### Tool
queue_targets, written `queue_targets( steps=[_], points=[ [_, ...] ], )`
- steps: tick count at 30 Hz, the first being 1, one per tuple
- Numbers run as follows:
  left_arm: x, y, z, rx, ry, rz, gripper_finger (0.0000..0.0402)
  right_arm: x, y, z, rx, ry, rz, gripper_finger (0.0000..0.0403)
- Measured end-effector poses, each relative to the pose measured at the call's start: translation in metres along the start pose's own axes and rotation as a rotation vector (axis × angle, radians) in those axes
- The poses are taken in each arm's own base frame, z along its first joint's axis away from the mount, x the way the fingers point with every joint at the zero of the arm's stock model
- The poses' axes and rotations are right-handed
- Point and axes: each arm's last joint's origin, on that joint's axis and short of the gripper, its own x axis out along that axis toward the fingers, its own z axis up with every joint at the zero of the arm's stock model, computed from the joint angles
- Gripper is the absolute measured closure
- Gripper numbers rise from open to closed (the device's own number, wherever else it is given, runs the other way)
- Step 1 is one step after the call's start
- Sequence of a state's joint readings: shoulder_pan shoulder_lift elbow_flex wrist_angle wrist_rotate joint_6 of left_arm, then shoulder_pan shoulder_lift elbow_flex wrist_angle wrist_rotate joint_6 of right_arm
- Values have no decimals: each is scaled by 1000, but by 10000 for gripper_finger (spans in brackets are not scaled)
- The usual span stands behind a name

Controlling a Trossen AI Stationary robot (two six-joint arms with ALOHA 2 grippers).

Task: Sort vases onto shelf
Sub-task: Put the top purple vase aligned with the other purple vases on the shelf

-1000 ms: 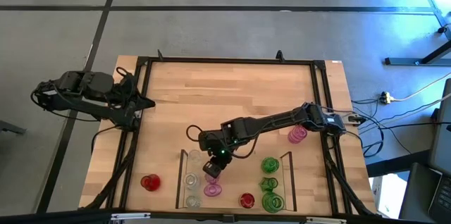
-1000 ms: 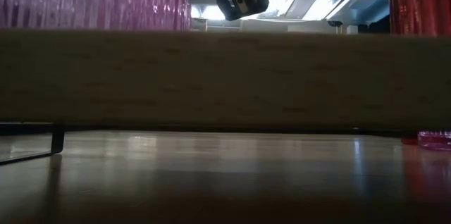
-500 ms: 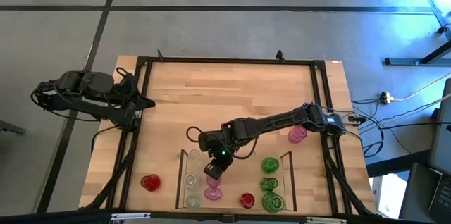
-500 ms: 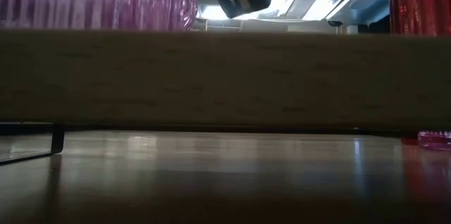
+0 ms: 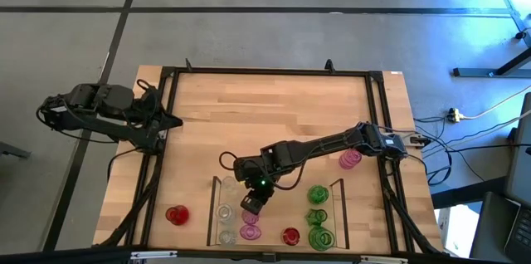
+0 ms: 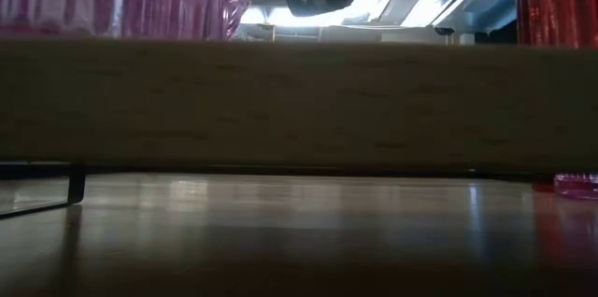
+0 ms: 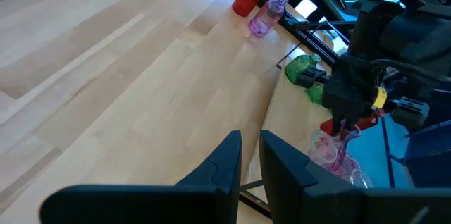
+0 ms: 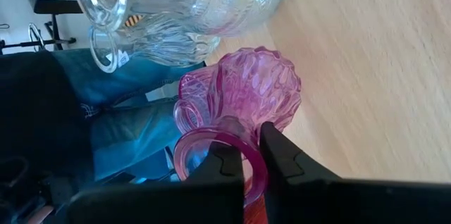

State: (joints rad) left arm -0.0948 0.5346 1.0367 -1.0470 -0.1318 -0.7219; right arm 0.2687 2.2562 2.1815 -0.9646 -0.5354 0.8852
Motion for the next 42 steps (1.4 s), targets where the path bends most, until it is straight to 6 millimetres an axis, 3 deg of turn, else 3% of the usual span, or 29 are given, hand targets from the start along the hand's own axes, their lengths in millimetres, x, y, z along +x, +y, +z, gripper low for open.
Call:
queue_targets(
  steps=[13,35,42],
  points=[
    [0,0,0,0,0,0,357,3,1,2,-12,11,33,402],
    [0,0,0,27,3,3,357,6,-7,-4,80,-74,-159,402],
    [0,1,-1,29,14,12,357,-11,-16,1,101,-116,-225,402]
  ],
)
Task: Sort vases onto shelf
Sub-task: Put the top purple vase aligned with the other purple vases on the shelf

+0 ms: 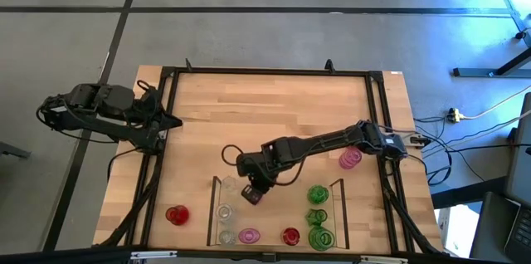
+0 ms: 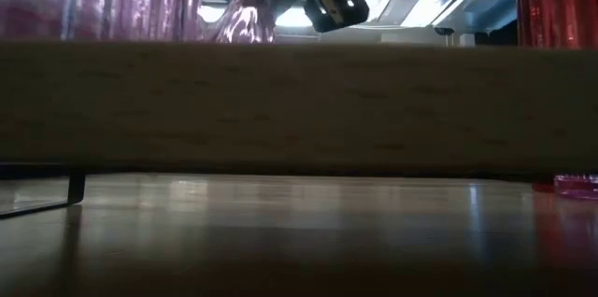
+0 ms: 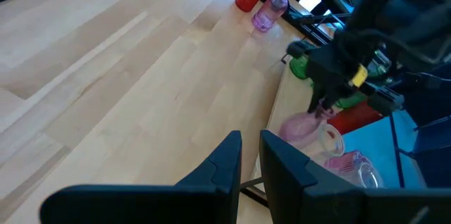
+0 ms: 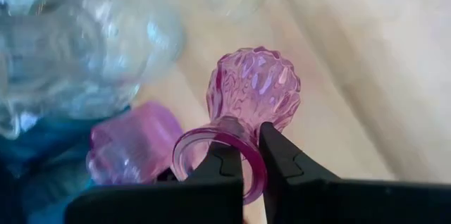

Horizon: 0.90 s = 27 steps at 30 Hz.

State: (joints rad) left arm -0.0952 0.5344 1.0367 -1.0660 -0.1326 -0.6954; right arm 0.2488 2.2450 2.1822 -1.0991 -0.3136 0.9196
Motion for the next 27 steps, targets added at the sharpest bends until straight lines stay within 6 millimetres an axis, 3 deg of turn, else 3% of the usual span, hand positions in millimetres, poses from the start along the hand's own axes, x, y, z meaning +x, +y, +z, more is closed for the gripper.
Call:
queue_targets(
  steps=[6,27],
  points=[
    [0,0,0,0,0,0,357,-22,-6,6,20,-48,-6,402],
    [0,0,0,0,-6,4,357,-20,-6,3,-7,3,4,402]
  ],
)
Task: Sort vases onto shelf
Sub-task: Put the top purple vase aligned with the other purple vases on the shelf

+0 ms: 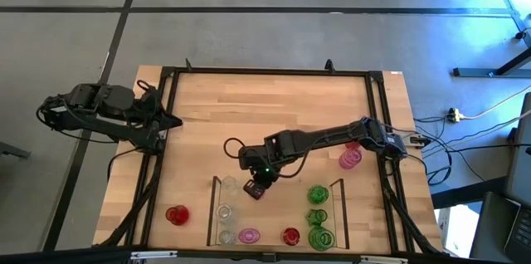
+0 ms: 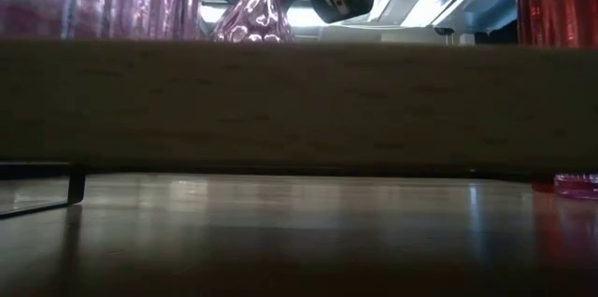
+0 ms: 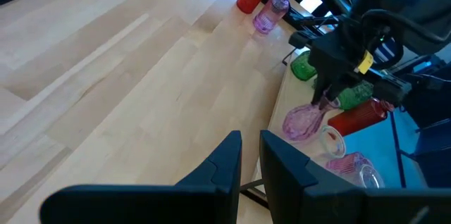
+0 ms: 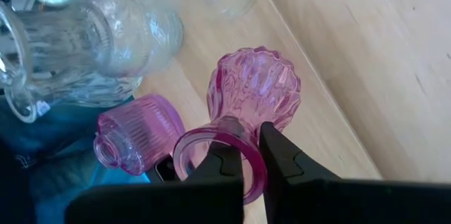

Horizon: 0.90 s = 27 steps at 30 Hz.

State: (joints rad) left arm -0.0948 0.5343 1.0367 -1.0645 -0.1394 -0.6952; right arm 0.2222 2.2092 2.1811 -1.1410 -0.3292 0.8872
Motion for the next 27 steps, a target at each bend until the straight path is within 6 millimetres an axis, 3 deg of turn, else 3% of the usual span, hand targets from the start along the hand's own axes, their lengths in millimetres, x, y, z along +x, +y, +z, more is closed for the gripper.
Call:
queue_targets(
  steps=[21,27],
  points=[
    [0,0,0,0,-1,1,357,0,-1,1,-32,-26,-19,401],
    [0,0,0,16,-9,4,357,13,-7,2,-22,-2,-21,399]
  ],
)
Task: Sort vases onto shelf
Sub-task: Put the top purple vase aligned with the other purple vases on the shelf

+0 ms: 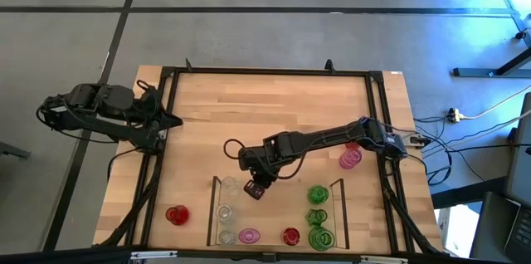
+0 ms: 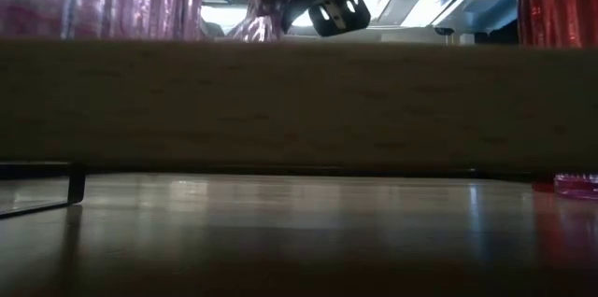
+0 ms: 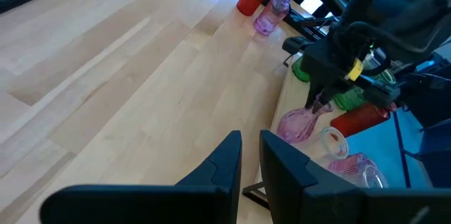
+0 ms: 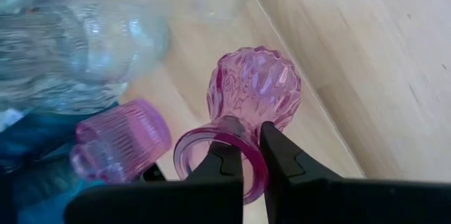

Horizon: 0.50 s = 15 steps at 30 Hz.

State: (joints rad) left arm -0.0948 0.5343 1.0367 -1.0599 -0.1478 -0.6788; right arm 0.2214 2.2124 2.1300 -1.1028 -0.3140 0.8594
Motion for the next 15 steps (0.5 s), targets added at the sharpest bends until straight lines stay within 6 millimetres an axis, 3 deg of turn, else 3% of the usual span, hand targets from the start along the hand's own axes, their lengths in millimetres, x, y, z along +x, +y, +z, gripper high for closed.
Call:
queue_targets(
  steps=[15],
  points=[
    [0,0,0,0,3,-1,357,1,2,1,9,-3,34,398]
  ],
)
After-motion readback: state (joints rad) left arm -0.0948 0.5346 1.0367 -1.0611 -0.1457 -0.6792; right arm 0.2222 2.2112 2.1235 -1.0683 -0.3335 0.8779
